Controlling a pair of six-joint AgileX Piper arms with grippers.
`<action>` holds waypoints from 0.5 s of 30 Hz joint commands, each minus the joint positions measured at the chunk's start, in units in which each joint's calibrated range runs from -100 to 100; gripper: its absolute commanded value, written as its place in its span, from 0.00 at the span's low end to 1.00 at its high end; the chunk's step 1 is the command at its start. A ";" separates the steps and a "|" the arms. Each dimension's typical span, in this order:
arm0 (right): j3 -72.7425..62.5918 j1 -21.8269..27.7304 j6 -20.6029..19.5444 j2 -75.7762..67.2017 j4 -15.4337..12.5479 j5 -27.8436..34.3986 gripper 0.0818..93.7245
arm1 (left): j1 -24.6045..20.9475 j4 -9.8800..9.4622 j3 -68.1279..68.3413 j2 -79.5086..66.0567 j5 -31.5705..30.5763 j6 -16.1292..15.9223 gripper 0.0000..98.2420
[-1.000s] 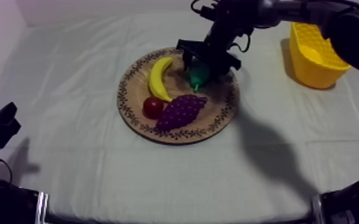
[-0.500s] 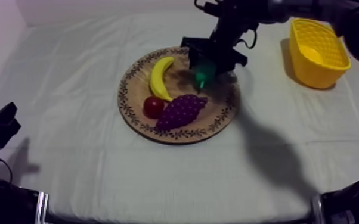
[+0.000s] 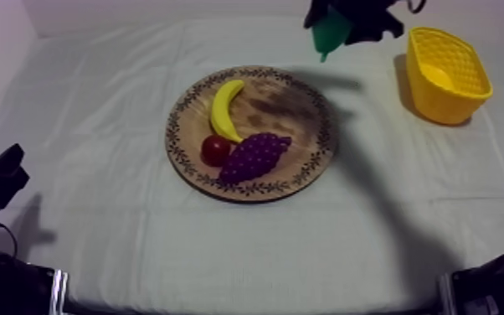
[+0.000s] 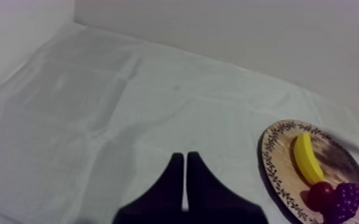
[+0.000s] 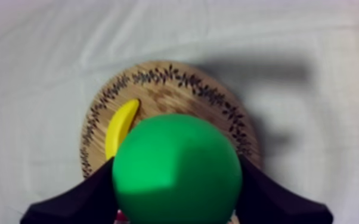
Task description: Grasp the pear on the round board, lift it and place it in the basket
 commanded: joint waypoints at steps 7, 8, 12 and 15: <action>6.32 7.55 0.97 -14.07 0.44 -0.14 0.49 | 0.01 0.01 0.05 0.00 -0.01 -0.01 0.00; 6.87 8.99 1.23 -14.70 0.43 -0.24 0.49 | 0.01 0.01 0.05 0.00 -0.01 -0.01 0.00; 8.35 14.79 2.25 -15.74 0.72 -1.09 0.48 | 0.01 0.01 0.05 0.00 -0.01 -0.01 0.00; 9.17 18.69 2.94 -15.08 1.18 -2.08 0.48 | 0.01 0.01 0.05 0.00 -0.01 0.00 0.00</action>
